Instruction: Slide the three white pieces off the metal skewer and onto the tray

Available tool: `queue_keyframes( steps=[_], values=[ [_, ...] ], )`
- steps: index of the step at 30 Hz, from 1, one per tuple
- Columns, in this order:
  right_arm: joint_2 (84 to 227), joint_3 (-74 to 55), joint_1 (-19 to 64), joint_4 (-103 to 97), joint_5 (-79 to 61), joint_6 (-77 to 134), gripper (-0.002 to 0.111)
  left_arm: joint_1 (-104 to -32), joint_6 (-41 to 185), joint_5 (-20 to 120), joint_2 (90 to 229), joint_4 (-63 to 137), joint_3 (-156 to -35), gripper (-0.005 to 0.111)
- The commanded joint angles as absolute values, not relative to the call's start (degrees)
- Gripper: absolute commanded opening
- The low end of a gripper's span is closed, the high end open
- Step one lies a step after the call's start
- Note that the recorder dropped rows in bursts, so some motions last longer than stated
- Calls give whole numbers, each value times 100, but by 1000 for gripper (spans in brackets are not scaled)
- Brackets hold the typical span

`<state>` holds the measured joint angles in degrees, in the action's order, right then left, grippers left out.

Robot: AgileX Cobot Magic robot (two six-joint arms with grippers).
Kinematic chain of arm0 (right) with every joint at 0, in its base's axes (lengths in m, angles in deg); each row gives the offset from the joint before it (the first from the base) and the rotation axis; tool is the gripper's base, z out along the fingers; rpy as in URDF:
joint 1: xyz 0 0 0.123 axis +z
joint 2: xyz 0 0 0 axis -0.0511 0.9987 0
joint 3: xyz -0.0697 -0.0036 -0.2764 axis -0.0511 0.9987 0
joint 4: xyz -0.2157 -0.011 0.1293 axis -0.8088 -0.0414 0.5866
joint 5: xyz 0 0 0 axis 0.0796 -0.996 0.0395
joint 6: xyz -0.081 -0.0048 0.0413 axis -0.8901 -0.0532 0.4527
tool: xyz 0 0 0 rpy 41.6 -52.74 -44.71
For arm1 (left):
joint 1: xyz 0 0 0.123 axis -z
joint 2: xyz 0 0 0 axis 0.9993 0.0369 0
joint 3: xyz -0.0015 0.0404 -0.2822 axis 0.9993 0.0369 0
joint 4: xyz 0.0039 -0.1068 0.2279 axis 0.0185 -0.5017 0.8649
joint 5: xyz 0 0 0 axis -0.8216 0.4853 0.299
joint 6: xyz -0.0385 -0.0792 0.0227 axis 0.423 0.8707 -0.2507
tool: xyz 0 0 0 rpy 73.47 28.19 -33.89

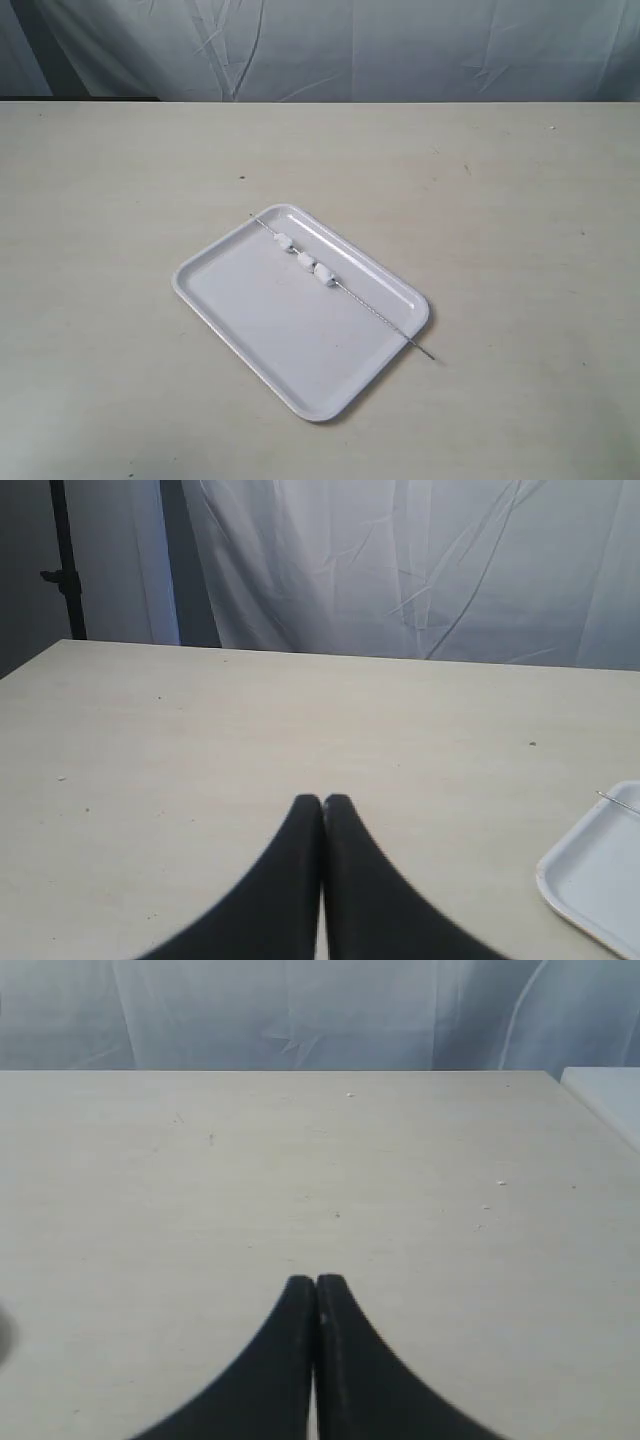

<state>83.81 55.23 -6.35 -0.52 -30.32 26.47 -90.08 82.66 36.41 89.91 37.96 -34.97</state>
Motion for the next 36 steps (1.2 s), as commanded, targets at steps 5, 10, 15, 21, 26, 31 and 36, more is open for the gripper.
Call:
queue_keyframes(
  steps=[5, 10, 15, 21, 26, 31, 36],
  values=[
    [8362, 5547, -629, -118, -1389, 2633, -1, -9022, 8261, 3652, 8964, 3813, -3477, 0],
    [8362, 5547, -629, 690, 1573, 2633, -1, -9022, 8261, 3652, 8964, 3813, -3477, 0],
    [8362, 5547, -629, 641, 4070, 3200, -1, -9022, 8261, 3652, 8964, 3813, -3477, 0],
    [8362, 5509, -629, -109, 4504, 4193, -1, -9022, 8261, 3652, 8964, 3813, -3477, 0],
    [8367, 4611, -629, -1058, 3824, 4193, -1, -9022, 8261, 3686, 8964, 3939, -3477, 0],
    [8721, 3732, -629, -1774, 2589, 4193, -1, -9022, 8261, 4391, 8964, 5433, -3477, 0],
    [9176, 3157, -629, -1865, 1617, 4193, -1, -9022, 8300, 5763, 8964, 5731, -3477, 0]
  ],
)
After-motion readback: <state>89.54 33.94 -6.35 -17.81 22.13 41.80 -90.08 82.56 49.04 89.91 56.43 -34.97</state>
